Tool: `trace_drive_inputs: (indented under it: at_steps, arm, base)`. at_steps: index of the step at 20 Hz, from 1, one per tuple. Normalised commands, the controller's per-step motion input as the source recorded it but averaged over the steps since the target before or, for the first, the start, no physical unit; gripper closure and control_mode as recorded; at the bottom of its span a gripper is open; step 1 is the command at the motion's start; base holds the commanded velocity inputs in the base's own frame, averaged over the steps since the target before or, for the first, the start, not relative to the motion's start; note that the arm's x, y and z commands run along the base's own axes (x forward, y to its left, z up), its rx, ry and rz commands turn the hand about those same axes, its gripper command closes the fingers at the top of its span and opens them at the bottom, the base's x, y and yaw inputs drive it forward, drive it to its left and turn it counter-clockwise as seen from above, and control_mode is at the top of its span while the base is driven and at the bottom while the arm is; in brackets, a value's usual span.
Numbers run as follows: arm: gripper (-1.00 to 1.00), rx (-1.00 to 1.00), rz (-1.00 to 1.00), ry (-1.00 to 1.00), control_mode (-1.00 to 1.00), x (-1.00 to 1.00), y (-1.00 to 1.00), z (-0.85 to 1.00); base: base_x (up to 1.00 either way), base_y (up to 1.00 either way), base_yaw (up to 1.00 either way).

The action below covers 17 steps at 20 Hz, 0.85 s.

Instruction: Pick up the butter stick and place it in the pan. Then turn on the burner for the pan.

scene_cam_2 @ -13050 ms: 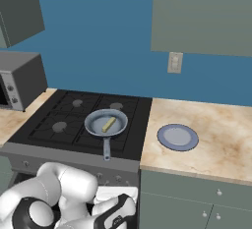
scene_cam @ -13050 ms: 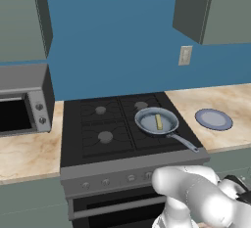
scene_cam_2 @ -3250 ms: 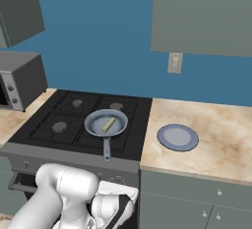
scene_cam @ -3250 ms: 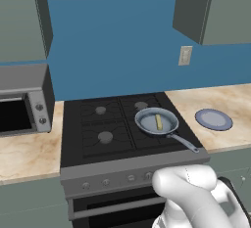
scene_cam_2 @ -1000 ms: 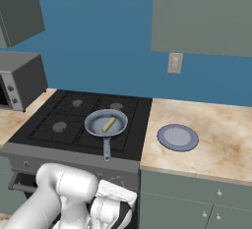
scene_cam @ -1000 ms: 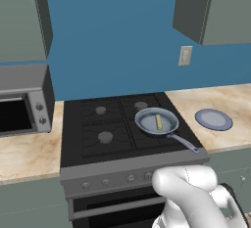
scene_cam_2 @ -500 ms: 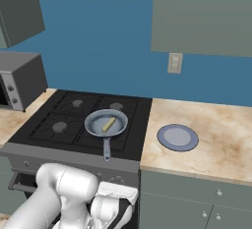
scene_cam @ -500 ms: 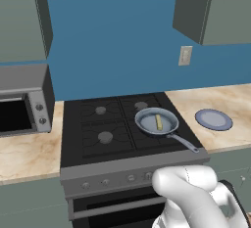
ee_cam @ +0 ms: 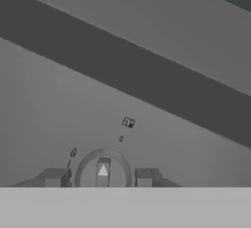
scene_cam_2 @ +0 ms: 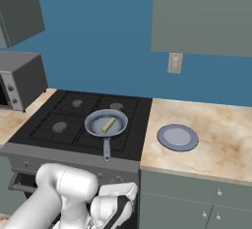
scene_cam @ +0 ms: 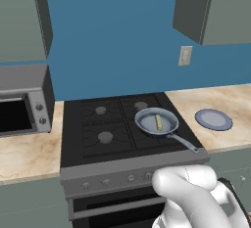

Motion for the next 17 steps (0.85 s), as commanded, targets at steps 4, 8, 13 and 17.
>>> trace_drive_inputs:
  at_steps: [4, 8, 13, 17]
  arm:
    - [1.00, -0.41, 0.10, 0.15, -1.00, 0.00, 0.08, 0.00]
    - [1.00, -0.39, 0.10, 0.16, -1.00, 0.00, 0.04, 0.00]
    - [1.00, -0.35, 0.09, 0.19, -1.00, 0.00, 0.01, 0.00]
    - [1.00, -0.34, 0.05, 0.27, -1.00, 0.00, 0.11, 0.00]
  base:
    - [0.00, 0.00, 0.00]
    - [0.00, 0.00, 0.00]
    - [0.00, 0.00, 0.00]
    - [0.00, 0.00, 0.00]
